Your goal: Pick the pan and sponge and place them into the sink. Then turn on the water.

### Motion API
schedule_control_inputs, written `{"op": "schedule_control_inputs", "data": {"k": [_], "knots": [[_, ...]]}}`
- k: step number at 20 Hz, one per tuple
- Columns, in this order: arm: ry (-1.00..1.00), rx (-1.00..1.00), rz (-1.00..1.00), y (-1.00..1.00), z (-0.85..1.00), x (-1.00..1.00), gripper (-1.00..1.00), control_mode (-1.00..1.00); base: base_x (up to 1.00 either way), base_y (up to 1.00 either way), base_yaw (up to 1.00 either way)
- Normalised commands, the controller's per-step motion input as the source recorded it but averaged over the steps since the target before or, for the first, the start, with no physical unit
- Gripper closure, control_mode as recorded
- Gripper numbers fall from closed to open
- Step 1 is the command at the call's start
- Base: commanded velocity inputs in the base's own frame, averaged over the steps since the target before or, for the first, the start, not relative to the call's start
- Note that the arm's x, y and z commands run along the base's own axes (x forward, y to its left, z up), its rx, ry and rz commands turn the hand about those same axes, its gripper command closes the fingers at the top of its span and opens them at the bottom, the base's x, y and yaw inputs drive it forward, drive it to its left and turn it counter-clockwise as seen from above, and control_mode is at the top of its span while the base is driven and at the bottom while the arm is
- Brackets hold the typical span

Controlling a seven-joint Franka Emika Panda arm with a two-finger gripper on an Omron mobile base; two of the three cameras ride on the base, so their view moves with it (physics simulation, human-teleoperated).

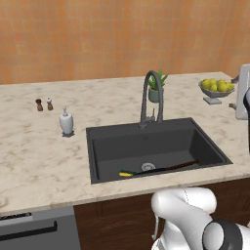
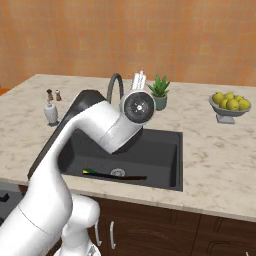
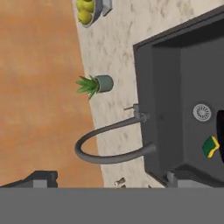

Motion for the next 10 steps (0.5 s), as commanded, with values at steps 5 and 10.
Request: {"op": "schedule_control_inputs", "data": {"k": [5, 10], "knots": [[0.01, 0.24, 0.0, 0.0, -0.39, 0.45, -1.0, -1.0, 0.0, 0.0, 0.0], [0.01, 0.19, 0.0, 0.0, -0.71, 0.4, -1.0, -1.0, 0.0, 0.0, 0.0]]}}
